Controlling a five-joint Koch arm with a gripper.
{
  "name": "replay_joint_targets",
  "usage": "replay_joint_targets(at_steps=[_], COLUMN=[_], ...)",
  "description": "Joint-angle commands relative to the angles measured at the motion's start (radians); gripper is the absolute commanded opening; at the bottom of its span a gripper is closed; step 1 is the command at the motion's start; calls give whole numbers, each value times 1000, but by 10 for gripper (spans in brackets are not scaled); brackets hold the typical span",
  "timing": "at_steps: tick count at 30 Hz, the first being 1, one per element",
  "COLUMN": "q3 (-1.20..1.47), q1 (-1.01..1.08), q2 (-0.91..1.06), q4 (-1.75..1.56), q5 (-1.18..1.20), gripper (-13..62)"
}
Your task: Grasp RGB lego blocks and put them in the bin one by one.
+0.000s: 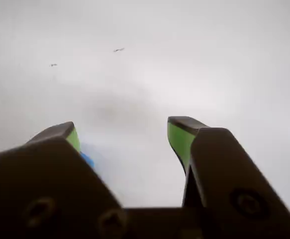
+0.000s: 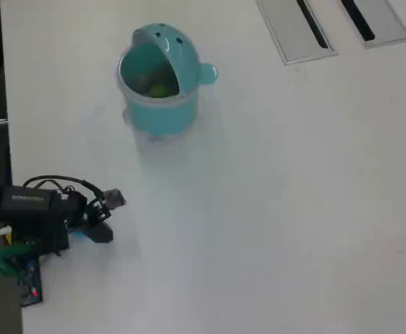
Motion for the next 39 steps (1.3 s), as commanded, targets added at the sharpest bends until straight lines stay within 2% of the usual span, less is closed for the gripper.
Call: replay_joint_targets(at_steps=[1, 8, 39], q3=[-34, -8, 206], q1=[3, -15, -252], q2=[21, 21, 155], q4=[124, 249, 304], q5=[-2, 0, -55], gripper=[331, 341, 345])
